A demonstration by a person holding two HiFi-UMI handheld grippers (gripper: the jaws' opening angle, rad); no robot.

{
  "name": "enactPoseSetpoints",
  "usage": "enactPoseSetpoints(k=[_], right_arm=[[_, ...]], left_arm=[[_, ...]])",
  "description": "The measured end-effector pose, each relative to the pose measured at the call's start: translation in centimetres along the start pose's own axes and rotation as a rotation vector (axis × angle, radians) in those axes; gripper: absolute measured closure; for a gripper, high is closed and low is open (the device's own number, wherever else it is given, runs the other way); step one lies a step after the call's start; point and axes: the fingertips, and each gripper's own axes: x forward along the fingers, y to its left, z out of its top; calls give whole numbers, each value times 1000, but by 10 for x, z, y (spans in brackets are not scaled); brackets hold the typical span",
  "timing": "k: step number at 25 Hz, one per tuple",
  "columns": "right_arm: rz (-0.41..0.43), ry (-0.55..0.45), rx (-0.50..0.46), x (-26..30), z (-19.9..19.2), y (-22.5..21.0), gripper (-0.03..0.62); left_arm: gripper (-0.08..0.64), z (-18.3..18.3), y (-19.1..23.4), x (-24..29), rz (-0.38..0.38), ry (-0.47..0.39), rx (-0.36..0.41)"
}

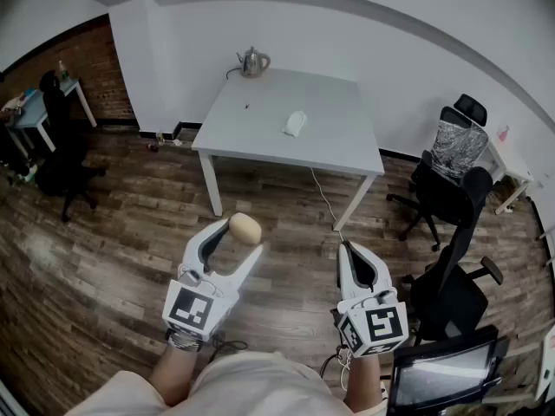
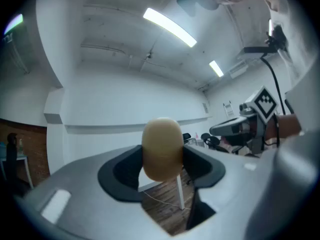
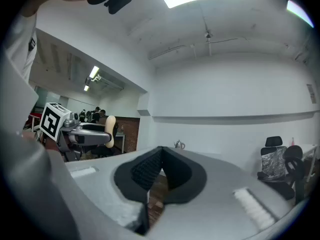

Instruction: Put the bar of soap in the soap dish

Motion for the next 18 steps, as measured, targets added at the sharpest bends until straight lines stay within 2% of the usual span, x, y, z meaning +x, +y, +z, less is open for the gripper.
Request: enactPoseSetpoints(k=[18], right_arm=[[34, -3, 87, -5, -8, -2, 591]], left_arm=[[293, -5, -11, -7, 13, 18, 0]])
